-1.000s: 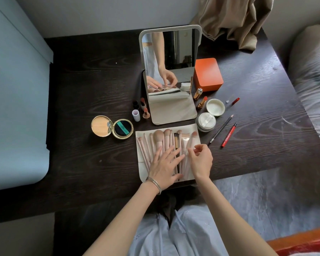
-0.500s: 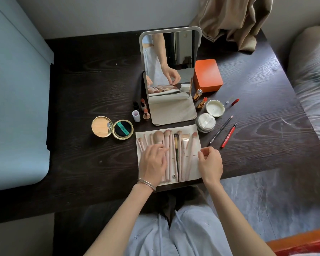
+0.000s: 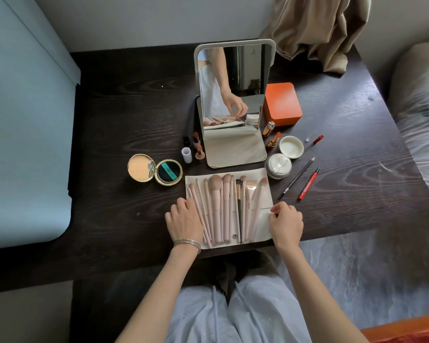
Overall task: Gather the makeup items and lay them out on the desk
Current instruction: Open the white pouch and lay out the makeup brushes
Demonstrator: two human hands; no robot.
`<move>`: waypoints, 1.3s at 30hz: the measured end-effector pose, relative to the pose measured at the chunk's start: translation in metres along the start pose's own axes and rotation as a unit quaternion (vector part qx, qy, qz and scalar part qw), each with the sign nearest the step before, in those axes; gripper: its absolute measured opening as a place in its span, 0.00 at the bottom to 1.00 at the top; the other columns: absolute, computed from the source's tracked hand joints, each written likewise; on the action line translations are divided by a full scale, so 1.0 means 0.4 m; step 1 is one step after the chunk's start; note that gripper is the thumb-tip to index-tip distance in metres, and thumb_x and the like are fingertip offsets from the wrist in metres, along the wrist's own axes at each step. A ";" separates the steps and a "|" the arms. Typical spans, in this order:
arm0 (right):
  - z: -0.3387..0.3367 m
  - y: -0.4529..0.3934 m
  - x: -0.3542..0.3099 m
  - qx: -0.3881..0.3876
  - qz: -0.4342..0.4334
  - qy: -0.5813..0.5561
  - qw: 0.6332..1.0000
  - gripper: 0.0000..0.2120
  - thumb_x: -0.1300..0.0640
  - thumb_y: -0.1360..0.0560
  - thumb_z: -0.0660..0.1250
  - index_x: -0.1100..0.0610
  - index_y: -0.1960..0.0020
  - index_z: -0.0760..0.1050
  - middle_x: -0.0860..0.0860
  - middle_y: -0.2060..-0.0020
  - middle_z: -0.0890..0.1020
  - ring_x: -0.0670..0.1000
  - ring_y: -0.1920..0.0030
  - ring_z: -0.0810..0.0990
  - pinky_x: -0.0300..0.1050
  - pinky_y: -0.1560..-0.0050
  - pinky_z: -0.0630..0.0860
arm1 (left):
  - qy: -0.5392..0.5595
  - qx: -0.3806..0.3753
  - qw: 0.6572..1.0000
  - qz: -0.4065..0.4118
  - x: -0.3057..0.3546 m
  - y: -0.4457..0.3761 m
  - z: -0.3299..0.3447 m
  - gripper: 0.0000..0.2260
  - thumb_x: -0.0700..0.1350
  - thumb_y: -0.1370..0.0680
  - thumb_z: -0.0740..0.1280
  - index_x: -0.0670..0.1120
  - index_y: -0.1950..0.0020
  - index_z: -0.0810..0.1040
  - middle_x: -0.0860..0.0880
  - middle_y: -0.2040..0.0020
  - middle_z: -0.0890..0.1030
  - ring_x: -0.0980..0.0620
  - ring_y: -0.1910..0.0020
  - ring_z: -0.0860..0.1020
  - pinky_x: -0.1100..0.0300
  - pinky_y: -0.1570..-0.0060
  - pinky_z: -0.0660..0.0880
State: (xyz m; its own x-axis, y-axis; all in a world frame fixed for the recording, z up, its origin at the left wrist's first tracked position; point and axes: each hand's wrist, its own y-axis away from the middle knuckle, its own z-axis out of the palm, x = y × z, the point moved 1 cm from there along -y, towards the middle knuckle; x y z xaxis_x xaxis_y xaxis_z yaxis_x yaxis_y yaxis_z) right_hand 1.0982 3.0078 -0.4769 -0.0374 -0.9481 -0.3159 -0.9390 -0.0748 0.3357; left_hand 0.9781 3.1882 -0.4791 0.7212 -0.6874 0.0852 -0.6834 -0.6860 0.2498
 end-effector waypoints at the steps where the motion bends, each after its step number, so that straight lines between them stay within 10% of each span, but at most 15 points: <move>1: 0.000 -0.001 -0.001 0.000 0.000 0.007 1.000 0.08 0.62 0.23 0.60 0.58 0.47 0.76 0.55 0.46 0.78 0.58 0.45 0.71 0.51 0.46 0.67 | 0.005 -0.002 1.000 0.000 -0.001 -0.001 0.002 0.08 0.43 0.20 0.56 0.46 0.43 0.69 0.46 0.47 0.73 0.51 0.54 0.72 0.59 0.54 0.68; 39: -0.018 -0.044 -0.004 -0.048 0.015 -0.079 0.996 0.04 0.62 0.26 0.61 0.54 0.57 0.73 0.52 0.57 0.81 0.57 0.50 0.77 0.52 0.43 0.67 | 0.030 -0.009 1.000 0.004 -0.016 -0.015 0.020 0.07 0.39 0.21 0.57 0.44 0.44 0.70 0.44 0.48 0.72 0.49 0.55 0.72 0.58 0.53 0.70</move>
State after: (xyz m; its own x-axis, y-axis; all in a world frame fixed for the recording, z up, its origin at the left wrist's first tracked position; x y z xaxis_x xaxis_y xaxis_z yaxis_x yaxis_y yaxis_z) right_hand 1.1172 3.0084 -0.4760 -0.1260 -0.8904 -0.4375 -0.8995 -0.0835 0.4289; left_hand 0.9768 3.1948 -0.4889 0.7219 -0.6768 0.1440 -0.6870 -0.6763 0.2657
